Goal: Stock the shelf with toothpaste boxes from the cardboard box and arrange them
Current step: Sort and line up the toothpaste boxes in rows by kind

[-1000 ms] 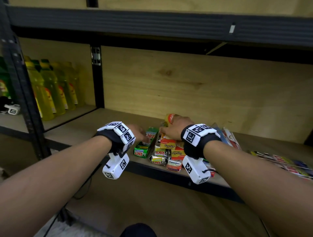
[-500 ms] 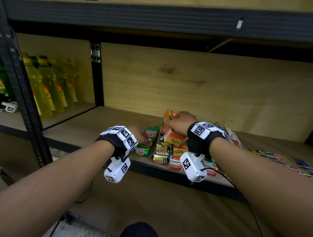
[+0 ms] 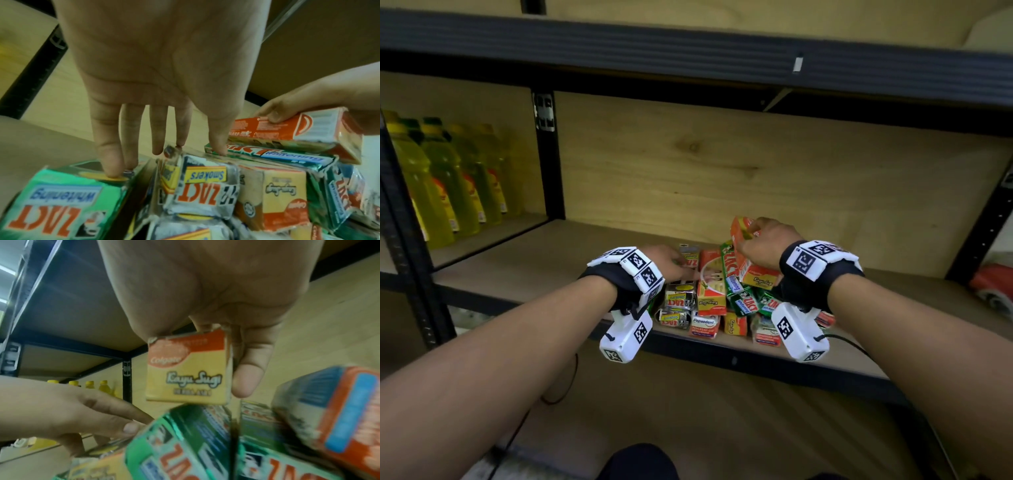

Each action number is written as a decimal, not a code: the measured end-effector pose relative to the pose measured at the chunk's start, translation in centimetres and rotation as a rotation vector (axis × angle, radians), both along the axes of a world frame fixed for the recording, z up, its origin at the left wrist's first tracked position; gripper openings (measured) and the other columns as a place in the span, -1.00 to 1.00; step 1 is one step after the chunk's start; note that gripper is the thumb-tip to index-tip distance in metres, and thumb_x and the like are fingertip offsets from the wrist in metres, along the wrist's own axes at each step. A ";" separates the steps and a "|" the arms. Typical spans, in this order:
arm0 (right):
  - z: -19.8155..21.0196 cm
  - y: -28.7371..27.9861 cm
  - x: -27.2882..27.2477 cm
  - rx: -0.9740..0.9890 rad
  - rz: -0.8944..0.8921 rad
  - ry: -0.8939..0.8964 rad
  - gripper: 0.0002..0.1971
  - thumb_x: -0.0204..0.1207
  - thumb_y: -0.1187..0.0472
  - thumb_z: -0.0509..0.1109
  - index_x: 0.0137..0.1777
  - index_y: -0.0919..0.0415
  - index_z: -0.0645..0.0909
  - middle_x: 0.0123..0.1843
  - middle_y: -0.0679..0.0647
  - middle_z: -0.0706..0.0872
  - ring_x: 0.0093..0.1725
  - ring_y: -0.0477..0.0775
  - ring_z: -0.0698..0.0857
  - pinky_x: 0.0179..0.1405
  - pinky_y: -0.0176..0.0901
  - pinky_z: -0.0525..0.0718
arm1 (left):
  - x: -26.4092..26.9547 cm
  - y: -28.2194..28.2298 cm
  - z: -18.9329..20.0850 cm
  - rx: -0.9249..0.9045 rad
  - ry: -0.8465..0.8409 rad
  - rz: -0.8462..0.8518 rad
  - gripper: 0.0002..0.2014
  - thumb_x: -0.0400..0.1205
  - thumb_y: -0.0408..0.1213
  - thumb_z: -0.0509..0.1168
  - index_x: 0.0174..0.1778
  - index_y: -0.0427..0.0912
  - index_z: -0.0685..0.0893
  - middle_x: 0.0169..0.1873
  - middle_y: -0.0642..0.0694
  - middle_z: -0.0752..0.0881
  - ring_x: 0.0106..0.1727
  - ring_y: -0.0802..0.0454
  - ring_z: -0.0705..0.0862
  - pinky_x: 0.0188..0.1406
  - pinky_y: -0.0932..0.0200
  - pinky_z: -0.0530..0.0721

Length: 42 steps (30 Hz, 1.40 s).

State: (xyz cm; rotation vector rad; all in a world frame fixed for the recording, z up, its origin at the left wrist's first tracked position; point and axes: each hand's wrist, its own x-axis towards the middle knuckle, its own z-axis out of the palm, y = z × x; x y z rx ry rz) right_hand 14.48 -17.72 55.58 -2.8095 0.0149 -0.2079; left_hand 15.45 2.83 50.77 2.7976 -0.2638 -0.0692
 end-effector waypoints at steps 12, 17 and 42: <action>-2.1 -1.6 0.4 -0.193 -0.062 0.034 -0.42 0.45 -0.25 0.26 0.39 0.05 0.55 0.26 0.16 0.66 0.15 0.25 0.69 0.21 0.08 0.70 | 0.3 -1.2 0.0 -0.167 0.136 0.069 -0.48 0.52 0.03 0.48 0.30 -0.21 0.67 0.24 -0.24 0.70 0.18 -0.22 0.72 0.12 -0.16 0.76; -1.6 -1.5 0.2 -0.182 -0.031 0.011 -0.50 0.45 -0.26 0.26 0.27 0.01 0.63 0.22 0.15 0.65 0.11 0.26 0.70 0.21 0.13 0.71 | 0.4 -0.5 0.0 -0.292 0.112 0.152 -0.58 0.46 -0.01 0.54 0.15 -0.16 0.74 0.14 -0.17 0.72 0.09 -0.19 0.75 0.03 -0.15 0.80; 6.8 -9.5 -4.0 -0.329 0.081 -0.222 -0.48 0.31 0.07 0.70 0.26 0.00 0.64 0.15 0.08 0.71 0.03 0.11 0.65 0.06 0.01 0.70 | -3.6 -7.7 7.1 -0.255 -0.361 -0.344 0.05 0.36 -0.23 0.63 0.68 0.20 0.15 0.40 0.16 0.58 -0.05 0.17 0.68 -0.26 0.15 0.78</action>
